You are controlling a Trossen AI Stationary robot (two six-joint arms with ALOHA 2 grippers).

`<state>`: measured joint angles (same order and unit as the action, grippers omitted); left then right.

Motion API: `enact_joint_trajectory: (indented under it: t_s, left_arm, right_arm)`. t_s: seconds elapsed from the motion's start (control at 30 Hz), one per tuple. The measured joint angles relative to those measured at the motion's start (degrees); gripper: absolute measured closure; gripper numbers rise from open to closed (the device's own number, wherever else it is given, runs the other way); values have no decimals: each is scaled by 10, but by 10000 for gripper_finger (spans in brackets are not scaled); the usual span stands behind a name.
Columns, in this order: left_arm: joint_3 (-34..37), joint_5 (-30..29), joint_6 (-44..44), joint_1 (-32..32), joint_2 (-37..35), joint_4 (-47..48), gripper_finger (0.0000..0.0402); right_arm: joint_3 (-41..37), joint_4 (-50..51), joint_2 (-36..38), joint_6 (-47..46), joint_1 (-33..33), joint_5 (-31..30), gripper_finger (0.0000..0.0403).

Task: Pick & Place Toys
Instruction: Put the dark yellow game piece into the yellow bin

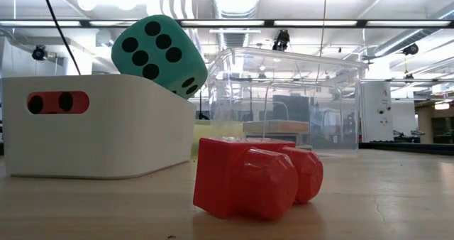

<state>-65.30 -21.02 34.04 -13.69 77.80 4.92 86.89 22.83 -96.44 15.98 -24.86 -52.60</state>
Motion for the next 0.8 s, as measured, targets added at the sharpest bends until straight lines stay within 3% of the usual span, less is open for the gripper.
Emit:
enact_joint_trajectory:
  t_s: [0.5,0.8]
  left_arm:
    - [0,17,-12,4,0,8,66]
    - [0,20,-12,7,0,6,191]
  right_arm:
    - [0,-32,0,29,12,3,318]
    - [0,-38,-1,32,13,21,318]
